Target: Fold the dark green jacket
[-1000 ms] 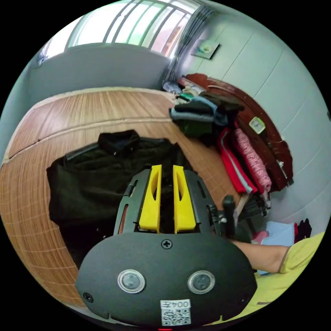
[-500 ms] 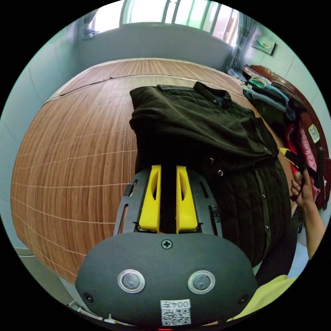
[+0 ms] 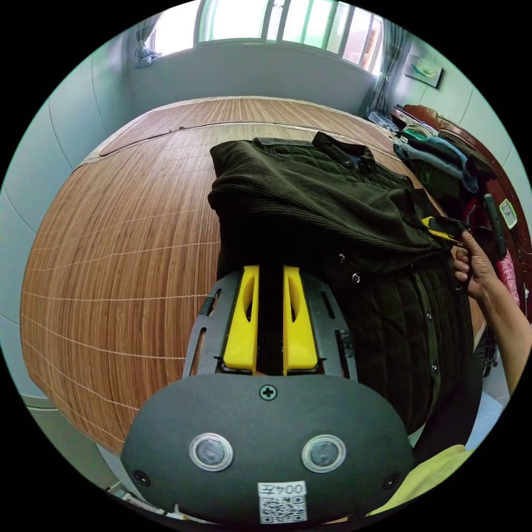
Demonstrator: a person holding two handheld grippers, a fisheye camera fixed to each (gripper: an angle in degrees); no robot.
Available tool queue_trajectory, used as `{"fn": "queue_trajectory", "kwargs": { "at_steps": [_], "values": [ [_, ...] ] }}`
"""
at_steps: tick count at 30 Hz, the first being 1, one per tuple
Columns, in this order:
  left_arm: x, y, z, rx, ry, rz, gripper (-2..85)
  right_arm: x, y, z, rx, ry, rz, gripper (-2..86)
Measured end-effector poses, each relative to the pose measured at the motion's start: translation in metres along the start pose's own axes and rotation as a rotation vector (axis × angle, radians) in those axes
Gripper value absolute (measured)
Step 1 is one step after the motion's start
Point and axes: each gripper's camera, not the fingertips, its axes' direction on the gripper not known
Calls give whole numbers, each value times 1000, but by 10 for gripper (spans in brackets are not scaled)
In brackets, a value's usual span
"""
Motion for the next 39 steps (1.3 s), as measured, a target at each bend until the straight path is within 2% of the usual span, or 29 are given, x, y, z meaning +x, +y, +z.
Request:
{"fn": "queue_trajectory", "kwargs": {
  "at_steps": [3,7,12,14,16,18,19,24,27,29,32,39],
  "values": [
    [9,-1,1,3,-5,8,64,-13,-7,-3,15,57,-41,14],
    [20,-1,3,4,-24,24,68,-34,-11,-22,110,78,-125,-1],
    [37,-1,4,6,-69,49,72,-56,-15,-39,243,208,-225,-5],
    [39,-1,5,6,-64,46,73,-54,-20,-28,200,230,-217,-4],
    [40,-1,6,5,-56,42,73,-52,-27,-4,85,243,-229,-1],
    [42,-1,6,5,-53,40,73,-50,-33,30,-112,303,-202,3],
    [43,-1,7,5,-55,41,73,-50,-32,33,-120,313,-199,3],
    [51,1,8,6,-73,50,72,-76,-12,26,-21,218,-289,52],
    [51,1,8,5,-64,45,73,-88,-9,38,-52,189,-320,61],
    [51,1,8,5,-60,44,73,-88,-8,53,-97,166,-306,63],
    [53,2,9,5,-63,45,74,-85,2,59,-22,132,-280,62],
    [55,4,10,4,-64,46,75,-98,33,71,131,201,-330,62]
  ]
}}
